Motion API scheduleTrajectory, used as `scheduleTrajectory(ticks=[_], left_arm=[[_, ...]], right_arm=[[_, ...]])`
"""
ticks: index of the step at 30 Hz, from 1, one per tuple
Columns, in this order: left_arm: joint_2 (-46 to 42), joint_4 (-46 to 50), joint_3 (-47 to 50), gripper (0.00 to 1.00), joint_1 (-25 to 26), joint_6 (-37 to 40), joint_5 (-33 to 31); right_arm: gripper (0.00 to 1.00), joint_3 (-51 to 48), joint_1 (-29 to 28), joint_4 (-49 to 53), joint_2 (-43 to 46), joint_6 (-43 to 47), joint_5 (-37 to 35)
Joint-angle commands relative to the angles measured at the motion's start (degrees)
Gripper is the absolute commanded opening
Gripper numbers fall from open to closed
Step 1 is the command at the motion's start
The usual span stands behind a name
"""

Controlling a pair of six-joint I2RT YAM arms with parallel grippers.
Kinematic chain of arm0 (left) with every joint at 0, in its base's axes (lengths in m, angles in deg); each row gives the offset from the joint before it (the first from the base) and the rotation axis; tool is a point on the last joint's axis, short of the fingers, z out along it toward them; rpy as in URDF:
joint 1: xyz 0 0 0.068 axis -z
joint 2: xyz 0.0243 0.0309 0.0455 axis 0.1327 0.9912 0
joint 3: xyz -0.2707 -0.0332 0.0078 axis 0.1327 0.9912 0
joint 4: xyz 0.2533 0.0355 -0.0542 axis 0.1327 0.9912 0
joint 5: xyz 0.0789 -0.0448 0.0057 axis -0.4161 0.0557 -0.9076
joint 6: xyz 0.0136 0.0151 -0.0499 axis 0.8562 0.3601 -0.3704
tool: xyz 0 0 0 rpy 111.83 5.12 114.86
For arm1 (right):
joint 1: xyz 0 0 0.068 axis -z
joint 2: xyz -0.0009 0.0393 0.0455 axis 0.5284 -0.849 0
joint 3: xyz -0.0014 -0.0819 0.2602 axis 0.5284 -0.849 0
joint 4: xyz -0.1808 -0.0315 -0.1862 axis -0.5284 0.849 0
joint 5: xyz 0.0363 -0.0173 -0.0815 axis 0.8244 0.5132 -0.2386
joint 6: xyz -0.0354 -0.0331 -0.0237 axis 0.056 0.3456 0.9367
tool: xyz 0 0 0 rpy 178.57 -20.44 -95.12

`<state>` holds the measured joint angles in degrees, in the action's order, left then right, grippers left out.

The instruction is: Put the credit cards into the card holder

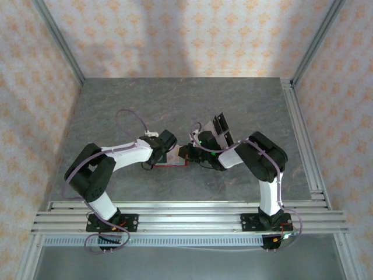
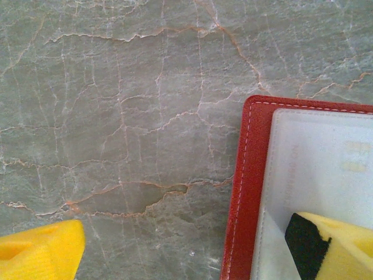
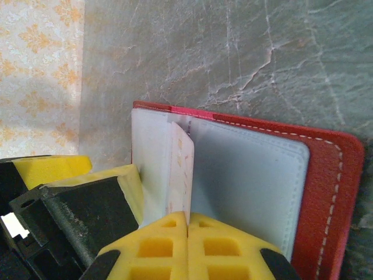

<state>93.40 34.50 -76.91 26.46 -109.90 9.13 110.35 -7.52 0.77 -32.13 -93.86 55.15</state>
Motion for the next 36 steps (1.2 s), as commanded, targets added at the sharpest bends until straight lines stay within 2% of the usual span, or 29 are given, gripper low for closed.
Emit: scheduleTrajectory(ticks=[1, 16, 36], left_arm=[[2.5, 4.2, 1.7, 0.92, -0.4, 0.0, -0.4], [2.7, 4.0, 1.7, 0.92, -0.4, 0.0, -0.3], [3.2, 3.4, 1.8, 0.92, -0.4, -0.1, 0.1]], right_arm=[[0.0, -1.1, 0.5, 3.5, -0.2, 1.6, -2.2], [0.0, -1.4, 1.2, 2.1, -1.1, 1.2, -2.0], [0.0, 2.1, -2.1, 3.2, -3.7, 0.5, -2.2]])
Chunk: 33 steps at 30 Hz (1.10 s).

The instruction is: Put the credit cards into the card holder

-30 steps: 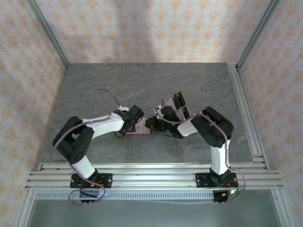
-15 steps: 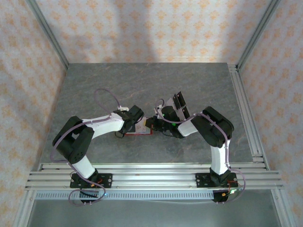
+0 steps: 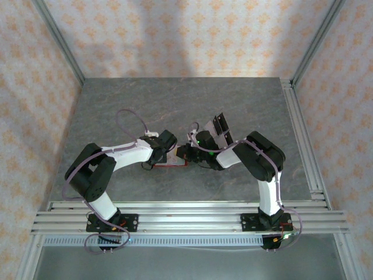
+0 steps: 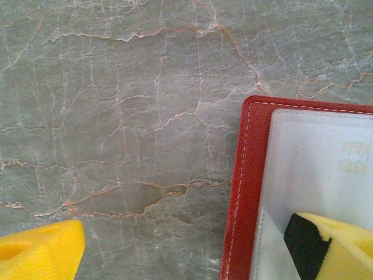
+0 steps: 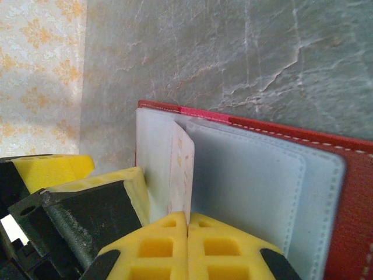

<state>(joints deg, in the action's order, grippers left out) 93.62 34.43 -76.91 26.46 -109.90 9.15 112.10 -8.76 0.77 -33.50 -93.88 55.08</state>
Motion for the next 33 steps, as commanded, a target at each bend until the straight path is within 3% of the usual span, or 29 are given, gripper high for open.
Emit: scheduleTrajectory(ticks=[1, 13, 20, 33], left_arm=[[3.0, 3.5, 1.9, 0.92, -0.4, 0.0, 0.1], [1.2, 5.4, 0.7, 0.92, -0.9, -1.4, -0.7], [-3.9, 8.1, -1.0, 0.92, -6.2, -2.0, 0.8], [-0.8, 3.9, 3.1, 0.92, -6.4, -1.9, 3.9]], right_arm=[[0.0, 0.4, -0.9, 3.1, -2.5, 0.4, -2.1], [0.0, -0.6, -1.4, 0.0, -3.6, -2.6, -2.0], [0.0, -0.2, -1.4, 0.5, -4.3, -2.9, -2.1], [0.0, 1.0, -1.6, -0.2, -4.5, -4.3, -1.2]])
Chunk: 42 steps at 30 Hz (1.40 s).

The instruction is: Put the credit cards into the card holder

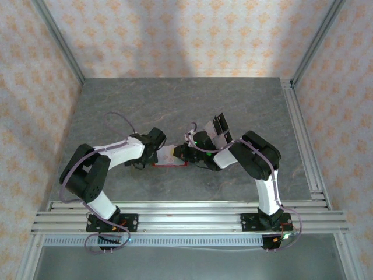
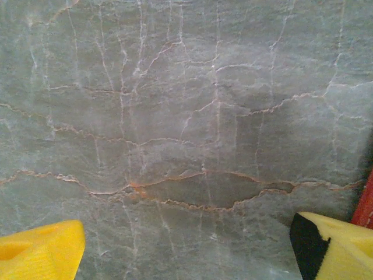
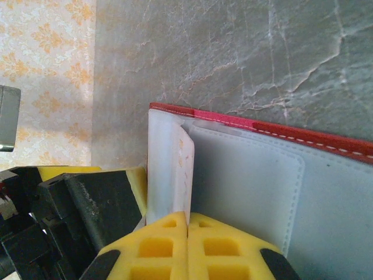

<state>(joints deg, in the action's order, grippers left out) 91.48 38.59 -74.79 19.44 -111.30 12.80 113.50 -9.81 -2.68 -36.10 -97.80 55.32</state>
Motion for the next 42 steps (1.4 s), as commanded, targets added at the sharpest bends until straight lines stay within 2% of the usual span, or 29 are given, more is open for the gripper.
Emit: scheduleTrajectory(ticks=[1, 12, 30, 42], left_arm=[[1.3, -0.4, 1.1, 0.92, 0.7, -0.5, 0.3], [1.2, -1.0, 1.3, 0.92, 0.9, 0.1, 0.9], [1.7, -1.5, 1.6, 0.92, 1.2, 0.0, 1.2], [1.7, -1.5, 1.7, 0.92, 1.3, 0.0, 1.0]], right_arm=[[0.0, -0.8, -0.6, 2.6, -1.2, -0.7, -1.5], [0.0, -6.0, 2.5, -3.5, 6.0, -4.9, -1.4], [0.0, -7.2, 2.9, -6.1, 5.4, -4.7, -1.4], [0.0, -7.8, 3.2, -5.6, 9.2, -4.7, -2.2]])
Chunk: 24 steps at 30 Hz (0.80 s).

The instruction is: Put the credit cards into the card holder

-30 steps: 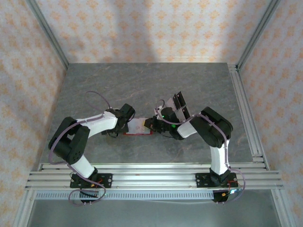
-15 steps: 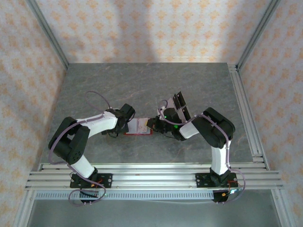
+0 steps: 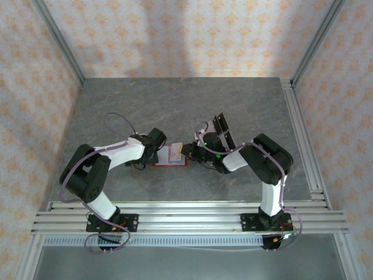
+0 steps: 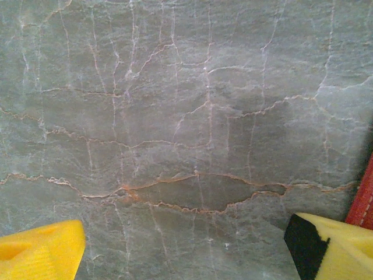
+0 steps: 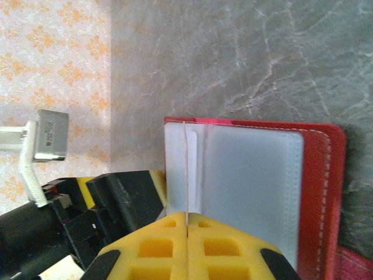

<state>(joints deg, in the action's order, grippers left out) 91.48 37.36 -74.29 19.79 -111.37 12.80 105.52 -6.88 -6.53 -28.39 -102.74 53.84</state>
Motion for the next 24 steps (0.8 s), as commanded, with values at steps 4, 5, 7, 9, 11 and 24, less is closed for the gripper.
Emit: scheduleTrajectory(ticks=[4, 5, 7, 9, 11, 24], left_arm=[[1.8, -0.2, 1.3, 0.92, 0.9, 0.0, 1.0], [1.7, -0.2, 1.3, 0.92, 0.9, 0.0, 1.0], [1.7, -0.1, 1.3, 0.92, 0.9, 0.0, 1.0], [1.7, -0.1, 1.3, 0.92, 0.9, 0.0, 0.9], [1.8, -0.1, 1.3, 0.92, 0.9, 0.0, 0.8], [1.7, 0.0, 1.7, 0.92, 1.0, 0.0, 0.7]], right_arm=[[0.0, 0.9, 0.3, -1.7, 0.5, 0.1, -0.3], [0.0, 1.1, 0.3, -1.7, 0.0, 0.1, -0.2], [0.0, 1.4, 0.3, -1.9, -0.7, 0.1, 0.0], [0.0, 1.6, 0.2, -2.1, -1.3, 0.0, 0.1], [0.0, 1.8, 0.2, -2.5, -1.9, -0.2, 0.3], [0.0, 2.6, -0.9, -4.6, -5.0, -1.3, 0.7]])
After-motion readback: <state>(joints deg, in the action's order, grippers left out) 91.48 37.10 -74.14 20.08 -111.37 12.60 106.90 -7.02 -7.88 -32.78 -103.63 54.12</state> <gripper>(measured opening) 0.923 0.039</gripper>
